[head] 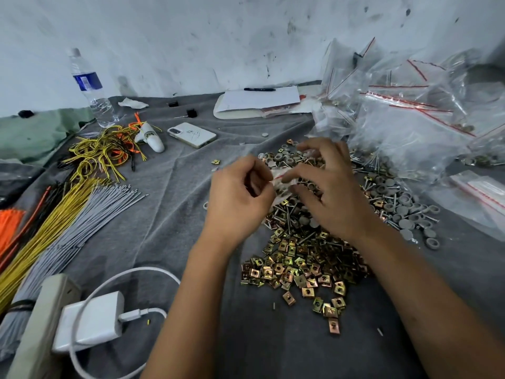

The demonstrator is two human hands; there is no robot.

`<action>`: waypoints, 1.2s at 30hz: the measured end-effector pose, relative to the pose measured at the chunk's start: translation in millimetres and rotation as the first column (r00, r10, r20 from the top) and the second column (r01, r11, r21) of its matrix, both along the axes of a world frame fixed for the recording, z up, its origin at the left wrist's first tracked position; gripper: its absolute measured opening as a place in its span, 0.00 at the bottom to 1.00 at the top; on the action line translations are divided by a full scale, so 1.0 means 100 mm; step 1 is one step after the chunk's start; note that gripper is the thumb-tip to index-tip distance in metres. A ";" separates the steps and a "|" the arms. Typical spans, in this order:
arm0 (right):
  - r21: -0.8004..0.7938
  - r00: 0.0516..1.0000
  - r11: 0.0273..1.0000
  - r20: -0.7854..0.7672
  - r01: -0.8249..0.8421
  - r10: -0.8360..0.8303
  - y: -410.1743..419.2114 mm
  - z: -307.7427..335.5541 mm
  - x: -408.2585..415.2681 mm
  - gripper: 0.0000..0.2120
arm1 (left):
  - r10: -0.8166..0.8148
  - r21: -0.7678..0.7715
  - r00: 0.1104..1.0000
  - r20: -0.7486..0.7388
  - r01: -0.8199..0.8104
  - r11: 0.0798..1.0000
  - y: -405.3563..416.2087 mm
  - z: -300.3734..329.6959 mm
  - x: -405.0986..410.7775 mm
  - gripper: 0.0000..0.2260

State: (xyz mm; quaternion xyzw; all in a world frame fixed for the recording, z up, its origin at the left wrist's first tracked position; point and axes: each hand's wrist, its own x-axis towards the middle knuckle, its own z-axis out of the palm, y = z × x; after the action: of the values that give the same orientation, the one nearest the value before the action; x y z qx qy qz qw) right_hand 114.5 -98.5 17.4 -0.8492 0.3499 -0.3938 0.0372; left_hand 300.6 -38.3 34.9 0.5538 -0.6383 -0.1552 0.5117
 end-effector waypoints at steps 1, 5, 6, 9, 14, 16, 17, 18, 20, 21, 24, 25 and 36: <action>0.000 0.999 1.000 -0.034 -0.018 0.018 0.00 0.07 -0.02 0.08 | -0.022 -0.009 0.998 0.057 0.022 1.000 0.03 0.14 0.03 0.10; 0.084 0.977 0.990 -0.173 -0.109 0.123 0.02 0.52 -0.14 0.12 | -0.080 0.012 0.957 0.279 0.080 0.997 0.11 0.74 0.17 0.12; 0.115 0.969 0.986 -0.202 -0.121 0.142 0.04 0.66 -0.15 0.13 | -0.097 0.024 0.948 0.303 0.094 0.995 0.12 0.88 0.20 0.12; 0.117 0.964 0.984 -0.218 -0.131 0.154 0.12 1.02 -0.19 0.13 | -0.155 0.049 0.942 0.297 0.147 0.988 0.14 1.16 0.27 0.11; 0.219 0.977 0.952 0.036 -0.214 0.211 0.18 1.30 -0.21 0.04 | -0.124 -0.064 0.988 -0.091 0.119 0.991 0.13 1.04 0.26 0.04; 0.274 0.964 0.930 0.171 -0.246 0.204 0.15 1.24 -0.18 0.03 | -0.134 -0.024 0.920 -0.367 0.135 0.991 0.09 0.79 0.22 0.03; 0.315 0.951 0.911 0.242 -0.266 0.194 0.12 1.18 -0.16 0.04 | -0.121 0.034 0.867 -0.483 0.156 0.987 0.06 0.65 0.18 0.05; 0.366 0.937 0.887 0.304 -0.281 0.172 0.08 1.10 -0.15 0.06 | -0.081 0.106 0.834 -0.546 0.164 0.981 0.04 0.50 0.14 0.05; 0.466 0.916 0.838 0.391 -0.285 0.093 0.01 0.92 -0.16 0.10 | 0.000 0.209 0.794 -0.607 0.159 0.965 0.01 0.24 0.05 0.07; 0.511 0.905 0.812 0.422 -0.282 0.049 -0.03 0.83 -0.17 0.11 | 0.009 0.213 0.759 -0.651 0.171 0.962 0.00 0.14 0.00 0.08; 0.627 0.868 0.720 0.491 -0.298 -0.068 -0.13 0.63 -0.24 0.11 | -0.024 0.139 0.677 -0.736 0.185 0.973 -0.01 0.00 -0.10 0.09; 0.665 0.863 0.679 0.496 -0.311 -0.092 -0.17 0.59 -0.26 0.13 | -0.023 0.123 0.675 -0.737 0.168 0.978 -0.02 0.00 -0.11 0.09; 0.733 0.963 0.650 0.271 -0.198 -0.013 -0.16 0.17 -0.36 0.12 | 0.103 0.104 0.625 -0.774 -0.035 0.994 -0.13 -0.22 -0.11 0.08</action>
State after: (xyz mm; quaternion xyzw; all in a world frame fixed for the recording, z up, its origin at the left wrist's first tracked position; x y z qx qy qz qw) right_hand 78.5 -114.8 34.4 -0.7164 0.4298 -0.3149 0.4504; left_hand 290.0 -51.6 12.5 0.4764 -0.3268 -0.3844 0.7201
